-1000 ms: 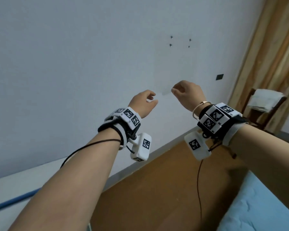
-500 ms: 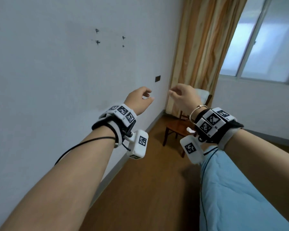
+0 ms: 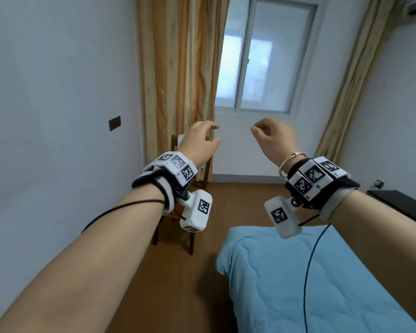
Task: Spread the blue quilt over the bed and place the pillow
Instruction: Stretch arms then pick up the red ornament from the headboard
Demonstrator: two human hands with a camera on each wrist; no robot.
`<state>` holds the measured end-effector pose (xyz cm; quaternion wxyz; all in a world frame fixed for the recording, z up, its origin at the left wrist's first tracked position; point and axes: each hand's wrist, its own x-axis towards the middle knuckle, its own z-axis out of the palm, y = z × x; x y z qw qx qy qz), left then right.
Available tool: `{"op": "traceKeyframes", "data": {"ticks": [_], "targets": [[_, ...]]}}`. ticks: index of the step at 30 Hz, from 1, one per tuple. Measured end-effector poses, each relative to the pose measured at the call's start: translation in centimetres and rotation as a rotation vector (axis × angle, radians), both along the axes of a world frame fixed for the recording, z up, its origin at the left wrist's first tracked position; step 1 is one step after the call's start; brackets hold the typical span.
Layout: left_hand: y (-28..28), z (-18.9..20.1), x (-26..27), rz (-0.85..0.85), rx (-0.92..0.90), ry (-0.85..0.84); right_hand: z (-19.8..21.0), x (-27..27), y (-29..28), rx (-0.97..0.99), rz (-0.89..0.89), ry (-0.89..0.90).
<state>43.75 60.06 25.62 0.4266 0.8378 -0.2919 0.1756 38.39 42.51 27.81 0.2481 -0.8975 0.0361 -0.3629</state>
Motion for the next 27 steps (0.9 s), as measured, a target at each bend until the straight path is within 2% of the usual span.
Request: {"op": "traceKeyframes", "data": {"ticks": [3,7,13,14,16,21,24,27], "targets": [[-5.2,1.8,9.3,-0.055,0.009,-0.090,1.2,7.6,-5.7,-0.013,-0.028,-0.038],[-11.3,6.9,21.4,-0.060,-0.022,-0.256,5.1,18.1,-12.7,-0.004,-0.085,-0.169],[-17.8,12.1,37.3,-0.024,-0.066,-0.594,9.9,33.6,-19.2,-0.093,-0.199,-0.442],[-18.2,12.3,38.5,-0.006,-0.062,-0.638,10.1,34.8,-19.6,-0.119,-0.208,-0.473],[-20.6,13.1,44.4,0.013,-0.071,-0.717,11.0,40.2,-21.6,-0.181,-0.248,-0.554],[-28.0,14.3,59.3,-0.138,-0.145,-0.710,12.2,52.4,-26.9,-0.328,-0.367,-0.619],[-34.1,14.0,67.0,-0.233,-0.181,-0.660,12.1,59.0,-31.4,-0.358,-0.440,-0.573],[-41.1,13.0,72.4,-0.341,-0.174,-0.567,11.6,63.6,-36.6,-0.363,-0.511,-0.509]]}}
